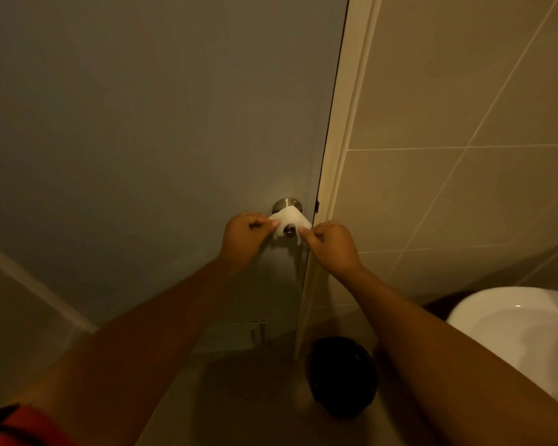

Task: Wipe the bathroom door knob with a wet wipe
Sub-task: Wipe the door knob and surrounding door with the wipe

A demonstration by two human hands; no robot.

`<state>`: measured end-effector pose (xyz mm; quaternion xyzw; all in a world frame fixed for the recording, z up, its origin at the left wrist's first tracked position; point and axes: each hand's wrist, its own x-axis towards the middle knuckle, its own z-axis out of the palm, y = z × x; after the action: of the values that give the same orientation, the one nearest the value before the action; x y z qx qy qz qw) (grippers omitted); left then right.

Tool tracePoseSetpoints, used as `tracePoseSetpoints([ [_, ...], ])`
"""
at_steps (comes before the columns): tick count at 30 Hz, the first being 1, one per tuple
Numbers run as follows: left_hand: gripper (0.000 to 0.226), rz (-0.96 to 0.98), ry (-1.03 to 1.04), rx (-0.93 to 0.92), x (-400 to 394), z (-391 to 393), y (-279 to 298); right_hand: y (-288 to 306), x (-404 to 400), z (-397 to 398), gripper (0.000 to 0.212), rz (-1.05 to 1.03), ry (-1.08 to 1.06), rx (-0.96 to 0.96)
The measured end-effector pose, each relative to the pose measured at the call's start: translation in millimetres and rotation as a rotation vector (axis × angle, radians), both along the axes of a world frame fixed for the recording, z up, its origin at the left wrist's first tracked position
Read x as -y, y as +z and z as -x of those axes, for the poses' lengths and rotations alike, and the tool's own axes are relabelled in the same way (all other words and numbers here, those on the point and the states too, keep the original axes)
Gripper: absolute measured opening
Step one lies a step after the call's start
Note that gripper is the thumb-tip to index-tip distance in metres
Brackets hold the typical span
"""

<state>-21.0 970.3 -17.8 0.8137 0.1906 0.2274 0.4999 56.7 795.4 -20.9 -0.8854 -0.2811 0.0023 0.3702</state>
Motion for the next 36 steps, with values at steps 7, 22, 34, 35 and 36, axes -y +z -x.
tracePoseSetpoints([
  [7, 0.033, -0.121, 0.012, 0.102, 2, -8, -5, 2, -10, -14, 0.022, -0.158, 0.012, 0.103],
  [22, 0.029, -0.562, -0.037, 0.068, 12, -3, -4, -1, -10, -12, 0.049, -0.347, 0.153, -0.186],
  [34, 0.037, -0.347, -0.134, 0.086, 7, -4, -8, -15, -12, -5, 0.023, -0.362, 0.056, 0.210],
  [35, 0.039, -0.422, -0.160, 0.096, 6, -3, -7, -17, -12, -5, 0.025, -0.337, 0.089, 0.263],
  [36, 0.040, -0.509, -0.183, 0.102, 6, -2, -7, -19, -12, -5, 0.027, -0.328, 0.106, 0.298],
])
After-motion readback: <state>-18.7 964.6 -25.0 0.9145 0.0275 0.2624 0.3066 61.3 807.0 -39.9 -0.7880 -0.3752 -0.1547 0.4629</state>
